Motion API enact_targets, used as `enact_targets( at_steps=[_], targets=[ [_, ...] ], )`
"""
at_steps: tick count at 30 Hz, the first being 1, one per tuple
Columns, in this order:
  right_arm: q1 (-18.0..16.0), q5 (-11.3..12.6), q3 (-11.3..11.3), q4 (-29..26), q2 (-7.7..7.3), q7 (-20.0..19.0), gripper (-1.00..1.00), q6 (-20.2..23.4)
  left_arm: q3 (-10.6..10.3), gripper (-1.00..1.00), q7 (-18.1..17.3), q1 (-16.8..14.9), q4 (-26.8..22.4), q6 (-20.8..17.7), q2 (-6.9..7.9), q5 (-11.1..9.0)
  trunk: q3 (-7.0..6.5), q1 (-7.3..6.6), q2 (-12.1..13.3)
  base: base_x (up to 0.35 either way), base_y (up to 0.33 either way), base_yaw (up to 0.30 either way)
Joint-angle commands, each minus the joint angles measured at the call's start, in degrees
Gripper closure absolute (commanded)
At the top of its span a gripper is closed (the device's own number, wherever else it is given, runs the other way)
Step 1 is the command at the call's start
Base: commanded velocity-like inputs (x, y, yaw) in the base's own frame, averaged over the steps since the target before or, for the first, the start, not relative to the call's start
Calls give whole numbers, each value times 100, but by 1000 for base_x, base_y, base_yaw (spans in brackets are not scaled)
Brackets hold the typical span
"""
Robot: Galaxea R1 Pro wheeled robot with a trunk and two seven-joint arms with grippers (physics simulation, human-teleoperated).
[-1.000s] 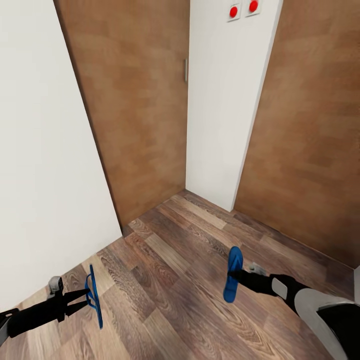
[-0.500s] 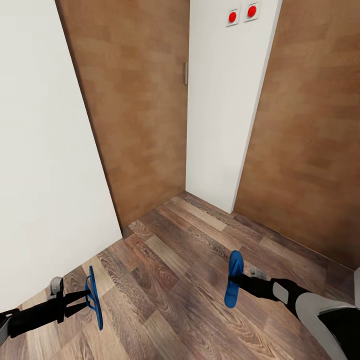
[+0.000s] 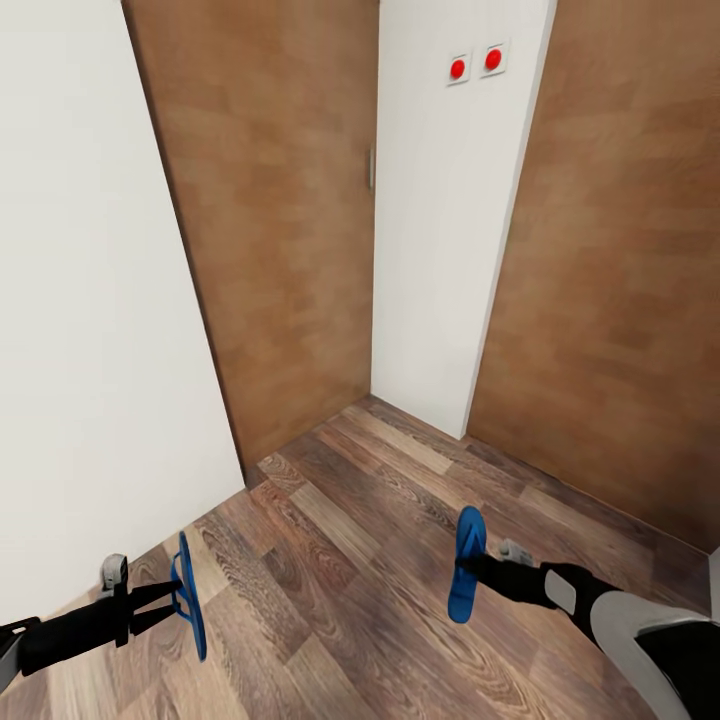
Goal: In the bedroom, move the book from the bed onto either nightstand, and place the two sandals side by side next to the bed.
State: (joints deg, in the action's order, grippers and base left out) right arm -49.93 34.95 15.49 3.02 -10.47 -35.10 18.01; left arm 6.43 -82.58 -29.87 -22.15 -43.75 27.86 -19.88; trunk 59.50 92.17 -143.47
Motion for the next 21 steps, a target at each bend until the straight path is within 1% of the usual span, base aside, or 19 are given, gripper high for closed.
enact_targets(
  at_steps=[1,5,13,21],
  targets=[
    [-4,66,41,15,2,-33,100,28,0,100,-17,-2,0,-58,0,0,-17,-4,-1,0,0,0],
    [6,65,41,15,1,-16,100,27,1,100,-20,-2,0,-58,0,0,-106,-14,5,0,0,0],
    [12,49,42,15,4,18,100,10,7,100,-13,-2,0,-63,4,-3,-106,-14,5,0,0,0],
    [71,64,29,15,-29,90,100,11,8,100,-5,-2,0,-60,10,2,-106,-14,5,0,0,0]
  ],
)
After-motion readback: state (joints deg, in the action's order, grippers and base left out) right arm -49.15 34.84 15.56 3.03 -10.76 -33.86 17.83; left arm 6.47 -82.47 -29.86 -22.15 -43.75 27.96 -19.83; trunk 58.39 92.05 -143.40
